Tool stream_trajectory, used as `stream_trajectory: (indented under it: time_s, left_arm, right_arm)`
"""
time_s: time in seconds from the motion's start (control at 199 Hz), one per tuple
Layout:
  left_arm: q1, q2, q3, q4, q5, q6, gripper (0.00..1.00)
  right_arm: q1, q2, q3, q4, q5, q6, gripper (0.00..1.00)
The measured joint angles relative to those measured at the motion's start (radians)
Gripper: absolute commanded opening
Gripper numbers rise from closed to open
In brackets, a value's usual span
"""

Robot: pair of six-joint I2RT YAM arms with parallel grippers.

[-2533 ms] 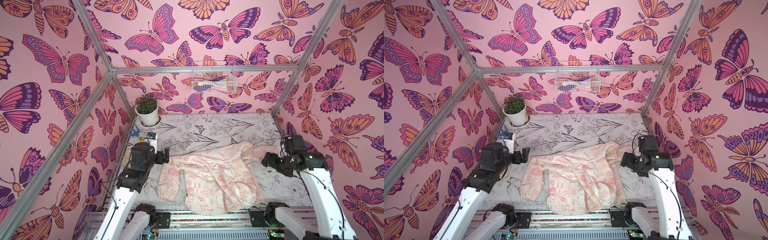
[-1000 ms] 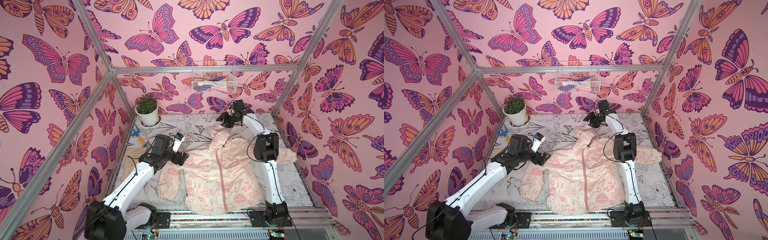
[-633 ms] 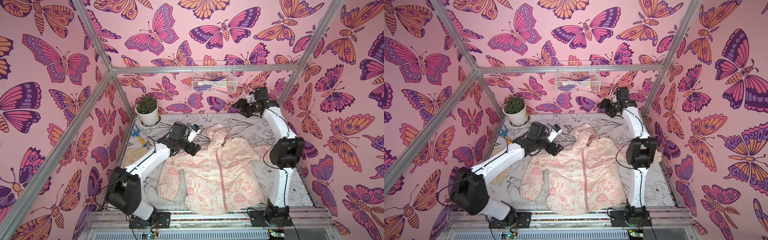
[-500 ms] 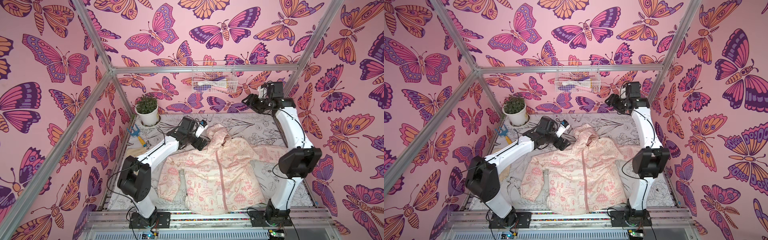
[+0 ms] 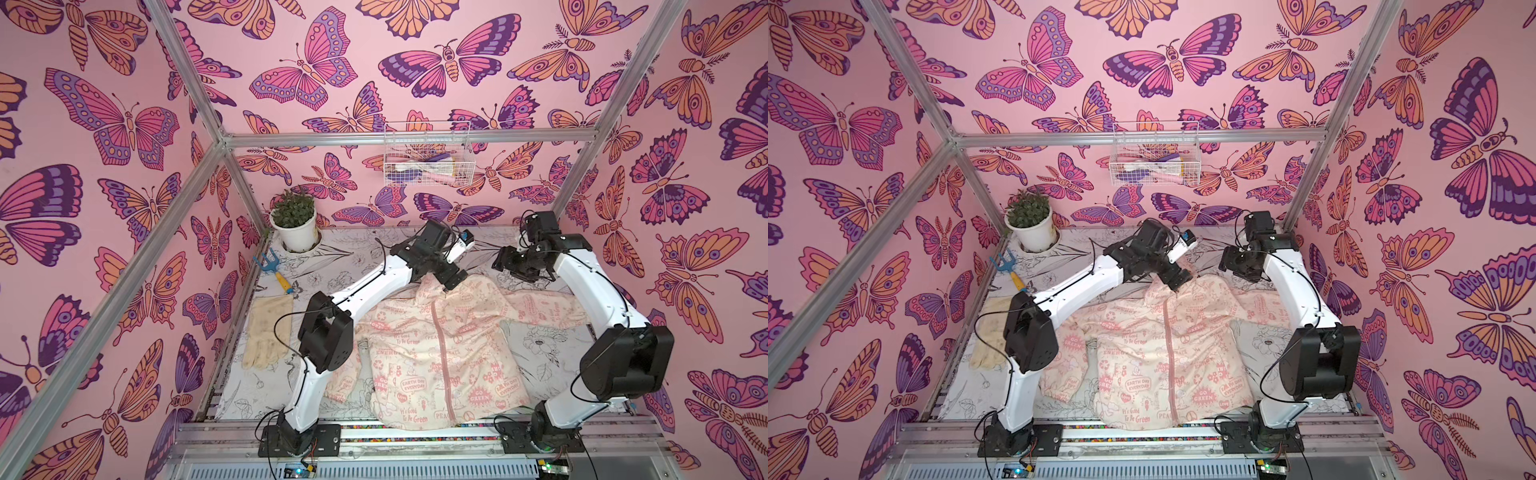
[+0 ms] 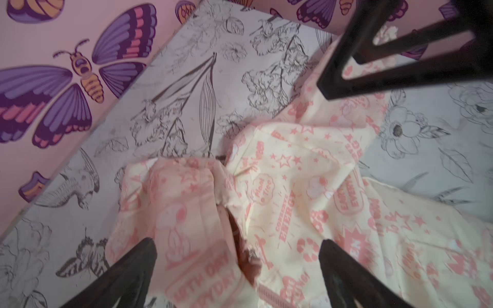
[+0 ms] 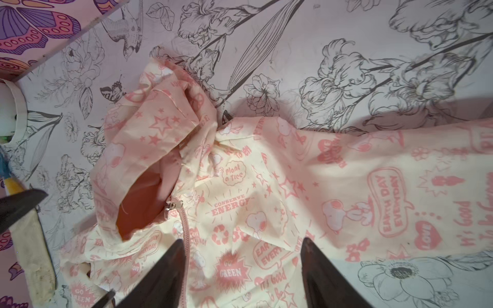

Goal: Unzip the jacket
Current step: Flatten out the jacket at the center of the board.

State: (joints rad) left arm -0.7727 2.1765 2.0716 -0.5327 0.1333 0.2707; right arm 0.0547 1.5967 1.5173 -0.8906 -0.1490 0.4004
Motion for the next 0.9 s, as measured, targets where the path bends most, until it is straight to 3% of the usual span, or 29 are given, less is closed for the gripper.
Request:
stream_trajectory:
  time_s: [0.166, 0.271, 0.371, 0.466, 0.627, 0.742, 0.898]
  left_arm:
    - [-0.039, 0.29, 0.394, -0.146, -0.231, 0.043, 0.88]
    - [-0.044, 0.433, 0.539, -0.24, -0.297, 0.038, 0.79]
    - [-0.027, 0.489, 0.552, -0.309, -0.307, 0.014, 0.58]
    - [0.011, 0.498, 0.552, -0.341, -0.312, -0.027, 0.57]
    - [0.098, 0.497, 0.574, -0.329, -0.397, -0.074, 0.45]
    - [0.165, 0.488, 0.575, -0.302, -0.427, -0.111, 0.42]
    - [0.245, 0.455, 0.575, -0.243, -0.407, -0.168, 0.48]
  right_arm:
    - [-0.003, -0.048, -0.001, 0.0, 0.026, 0.015, 0.7]
    - [-0.005, -0.027, -0.006, -0.005, 0.03, 0.018, 0.7]
    - [-0.008, 0.014, -0.011, -0.01, 0.036, 0.017, 0.69]
    - [-0.013, 0.049, -0.021, -0.012, 0.041, 0.015, 0.69]
    - [-0.014, 0.084, -0.026, -0.01, 0.035, 0.012, 0.67]
    - [-0.014, 0.113, -0.026, 0.0, 0.024, 0.011, 0.65]
    - [-0.014, 0.165, -0.026, 0.031, -0.003, 0.012, 0.64]
